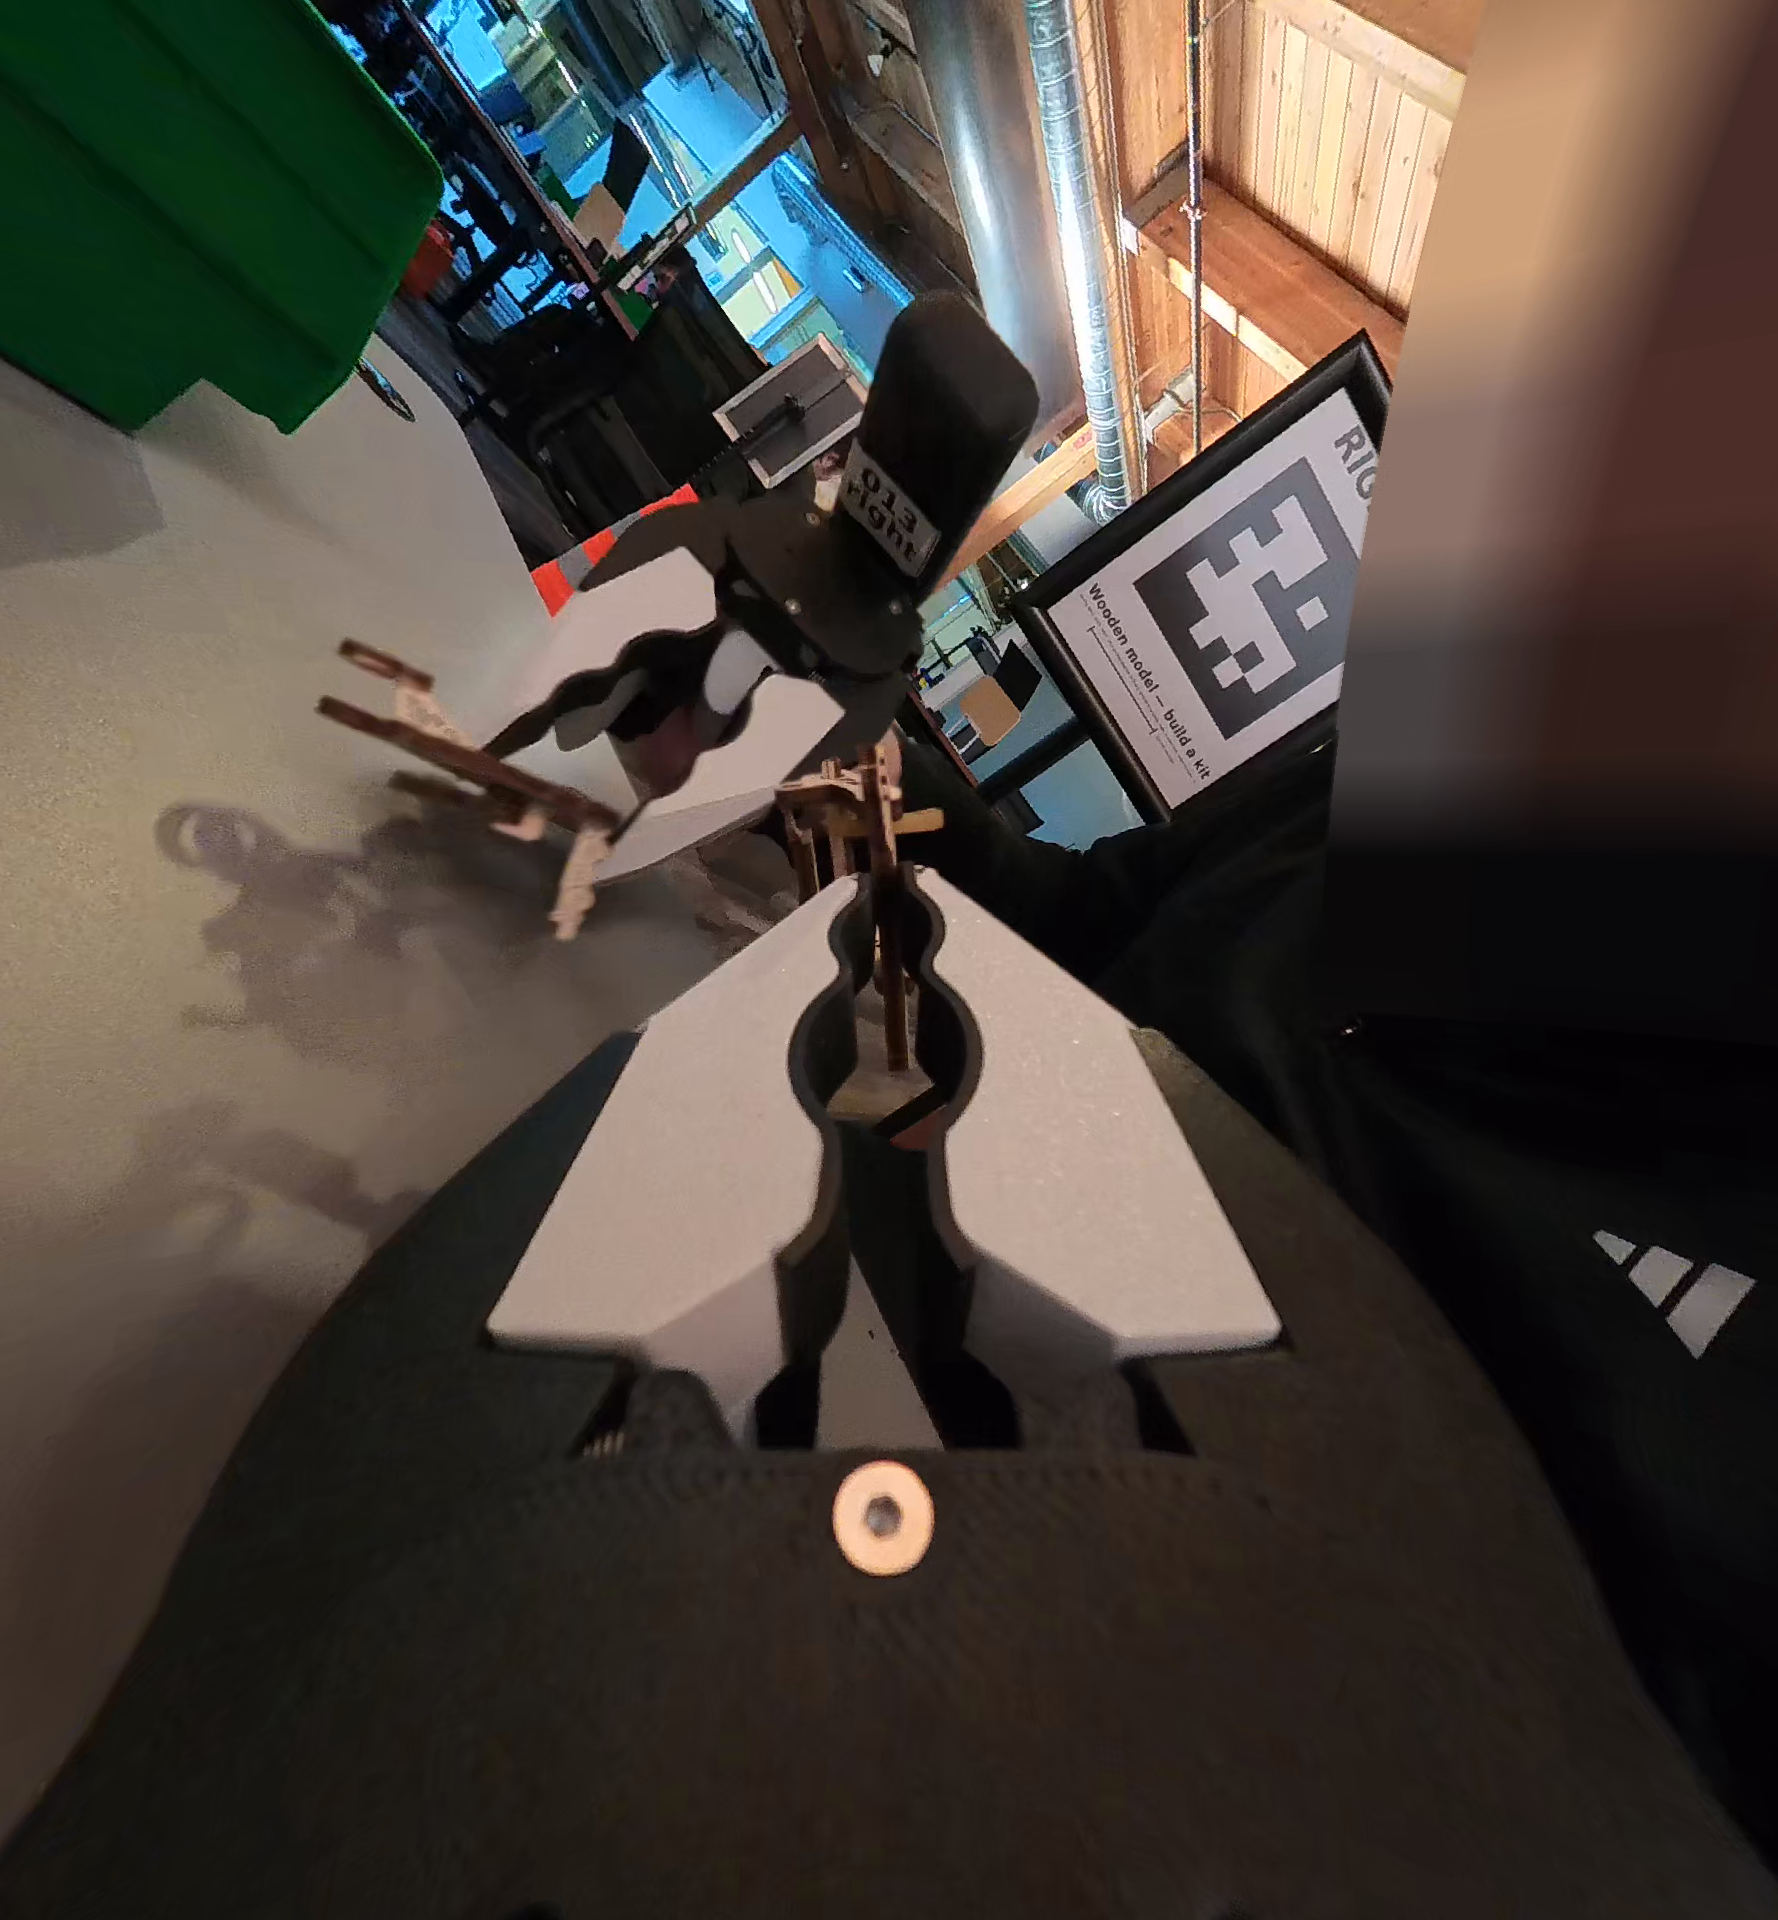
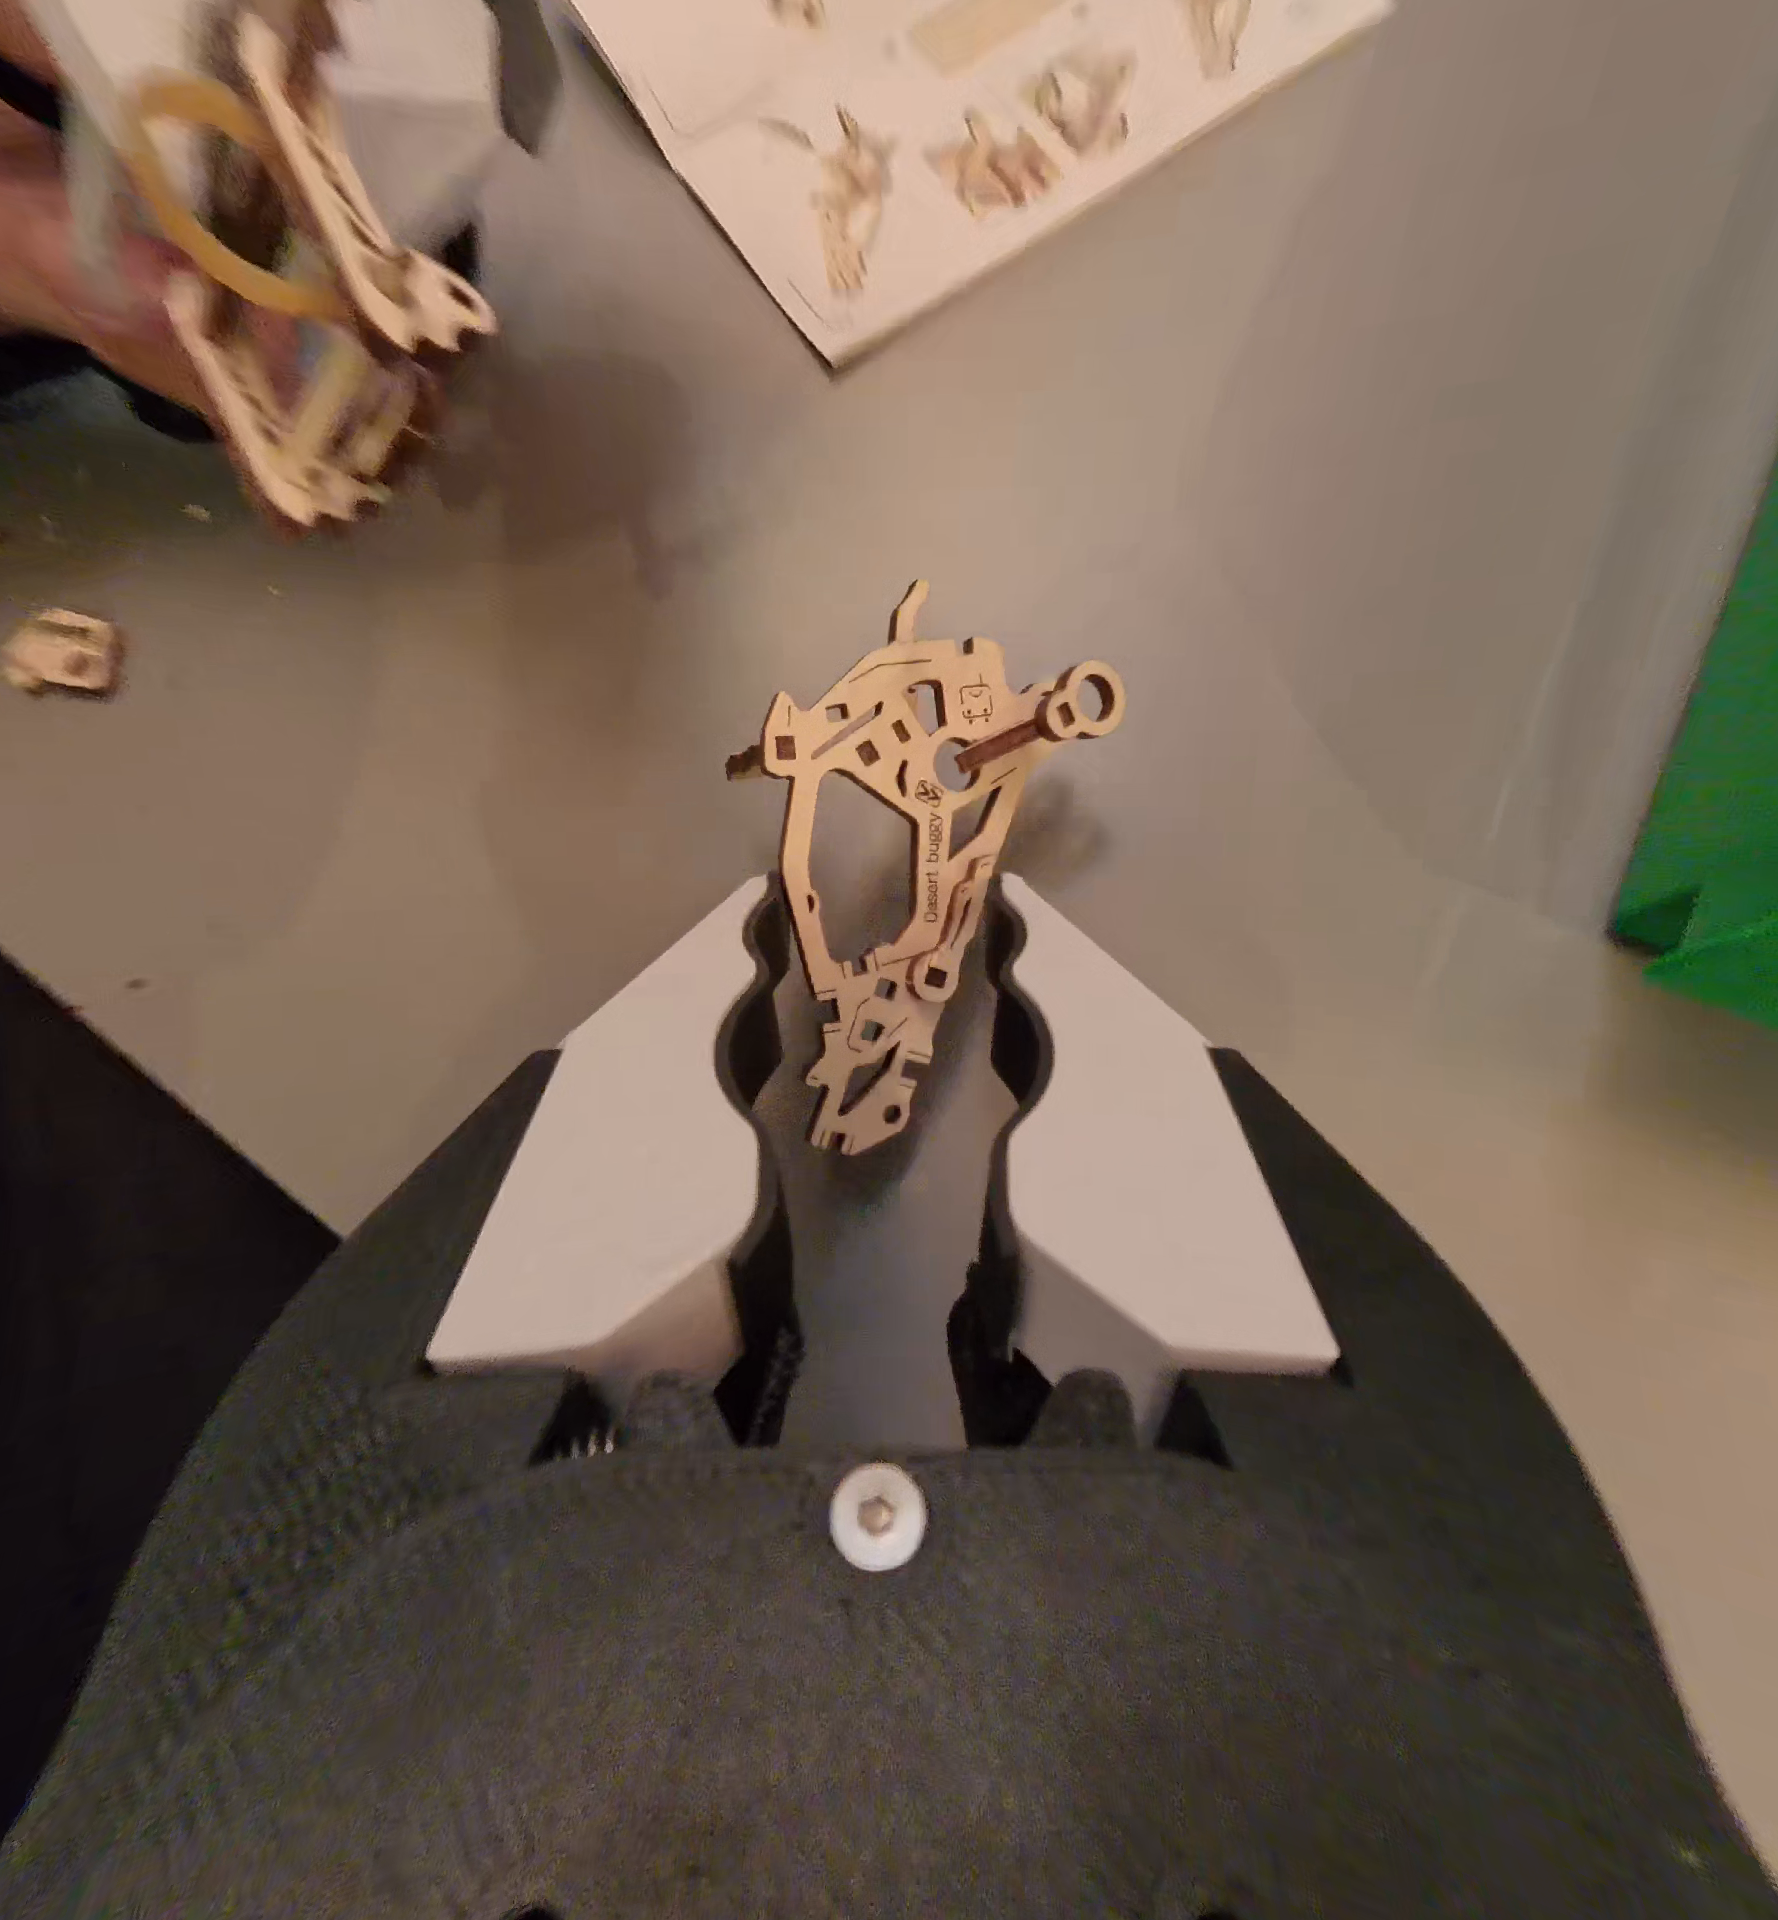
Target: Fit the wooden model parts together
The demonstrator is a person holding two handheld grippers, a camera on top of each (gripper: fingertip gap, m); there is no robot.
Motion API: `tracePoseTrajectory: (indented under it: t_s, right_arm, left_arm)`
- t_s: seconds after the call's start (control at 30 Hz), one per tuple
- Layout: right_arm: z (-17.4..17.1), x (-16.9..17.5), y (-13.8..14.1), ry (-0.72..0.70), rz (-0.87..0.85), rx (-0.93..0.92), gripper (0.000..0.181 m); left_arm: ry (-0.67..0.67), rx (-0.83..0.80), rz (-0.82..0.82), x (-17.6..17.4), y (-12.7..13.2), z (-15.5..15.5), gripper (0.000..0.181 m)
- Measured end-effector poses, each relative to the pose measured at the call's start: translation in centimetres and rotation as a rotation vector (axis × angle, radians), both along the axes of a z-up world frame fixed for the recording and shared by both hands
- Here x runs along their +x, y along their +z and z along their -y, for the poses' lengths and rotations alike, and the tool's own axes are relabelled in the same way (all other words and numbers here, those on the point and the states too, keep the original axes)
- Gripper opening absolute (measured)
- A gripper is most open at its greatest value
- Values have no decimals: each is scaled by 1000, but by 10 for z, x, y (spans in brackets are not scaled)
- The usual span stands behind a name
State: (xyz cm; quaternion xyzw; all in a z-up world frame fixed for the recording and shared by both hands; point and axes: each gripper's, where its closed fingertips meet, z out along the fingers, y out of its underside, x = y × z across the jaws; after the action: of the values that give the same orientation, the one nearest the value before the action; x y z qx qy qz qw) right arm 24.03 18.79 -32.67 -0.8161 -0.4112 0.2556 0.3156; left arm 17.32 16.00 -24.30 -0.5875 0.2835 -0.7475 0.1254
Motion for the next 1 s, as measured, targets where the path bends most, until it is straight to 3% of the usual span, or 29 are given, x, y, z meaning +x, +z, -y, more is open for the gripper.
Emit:
tracePoseTrajectory:
  t_s: [0.23, 0.5, 1.0]
  right_arm:
    - [21, -10, 54, 208, -215, 18, 35]
    - [41, -21, 85, 454, -155, 126, 35]
    - [43, -22, 79, 556, -17, 111, 35]
  left_arm:
    - [-59, 13, 31, 3, 6, 11, 1]
    - [-163, 48, 112, 8, 17, 32, 1]
    - [-200, 67, 124, 8, 17, 40, 1]
